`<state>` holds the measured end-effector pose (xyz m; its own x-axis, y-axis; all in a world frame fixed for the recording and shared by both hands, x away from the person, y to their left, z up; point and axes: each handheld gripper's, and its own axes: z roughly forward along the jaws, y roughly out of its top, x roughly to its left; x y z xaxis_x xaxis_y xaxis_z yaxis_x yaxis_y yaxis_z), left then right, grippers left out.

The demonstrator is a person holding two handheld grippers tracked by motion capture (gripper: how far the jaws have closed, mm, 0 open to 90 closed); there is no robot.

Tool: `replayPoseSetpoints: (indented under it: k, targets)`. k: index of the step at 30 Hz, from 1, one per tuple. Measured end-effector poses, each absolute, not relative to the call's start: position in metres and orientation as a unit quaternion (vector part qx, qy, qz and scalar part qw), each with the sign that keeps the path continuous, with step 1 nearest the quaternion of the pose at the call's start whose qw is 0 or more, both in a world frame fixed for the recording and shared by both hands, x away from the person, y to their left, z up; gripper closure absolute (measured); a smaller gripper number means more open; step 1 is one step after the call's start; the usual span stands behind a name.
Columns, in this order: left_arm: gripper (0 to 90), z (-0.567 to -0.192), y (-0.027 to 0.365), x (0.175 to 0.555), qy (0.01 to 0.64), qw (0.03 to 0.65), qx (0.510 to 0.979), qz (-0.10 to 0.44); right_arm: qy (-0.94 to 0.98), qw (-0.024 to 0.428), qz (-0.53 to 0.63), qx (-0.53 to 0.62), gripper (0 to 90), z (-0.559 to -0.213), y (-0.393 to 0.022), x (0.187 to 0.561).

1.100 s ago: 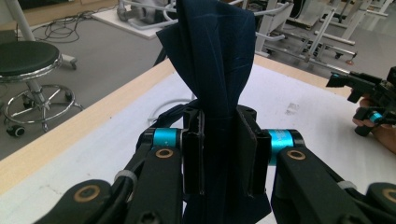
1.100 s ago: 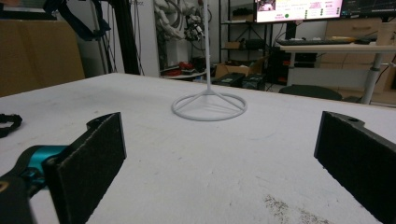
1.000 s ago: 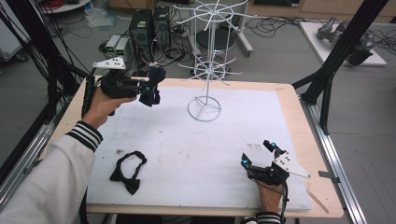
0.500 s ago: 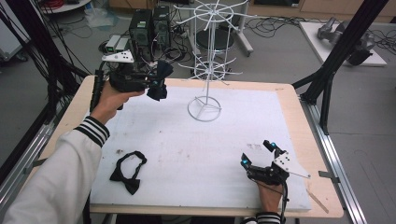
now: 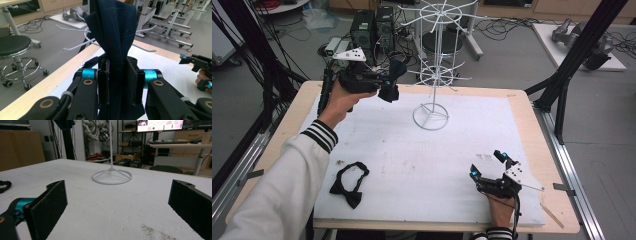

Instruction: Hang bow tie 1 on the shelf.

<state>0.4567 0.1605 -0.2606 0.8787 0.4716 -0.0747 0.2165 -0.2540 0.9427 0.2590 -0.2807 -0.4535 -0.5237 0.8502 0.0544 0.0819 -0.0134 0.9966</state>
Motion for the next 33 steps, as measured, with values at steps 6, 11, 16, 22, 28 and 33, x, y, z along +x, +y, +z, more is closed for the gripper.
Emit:
replayPoseSetpoints:
  k: [6,11,16,22,28,33]
  targets:
    - [73.7,-0.258,0.150,0.458,0.216,0.570,0.785,0.110,0.628,0.315,0.607,0.373,1.4,-0.453,-0.281,0.259]
    - [73.7,-0.256,0.142,0.458,0.212,0.571,0.786,0.111,0.627,0.314,0.608,0.372,1.4,-0.454,-0.281,0.259]
    - [73.7,-0.257,0.137,0.458,0.212,0.571,0.786,0.110,0.627,0.316,0.608,0.369,1.4,-0.454,-0.282,0.260]
    - [73.7,-0.257,0.131,0.460,0.213,0.575,0.783,0.108,0.626,0.316,0.609,0.370,1.4,-0.454,-0.282,0.260]
    - [73.7,-0.257,0.122,0.460,0.210,0.574,0.784,0.107,0.626,0.314,0.609,0.372,1.4,-0.454,-0.282,0.260]
    - [73.7,-0.258,0.115,0.461,0.208,0.570,0.787,0.107,0.626,0.314,0.609,0.373,1.4,-0.454,-0.282,0.259]
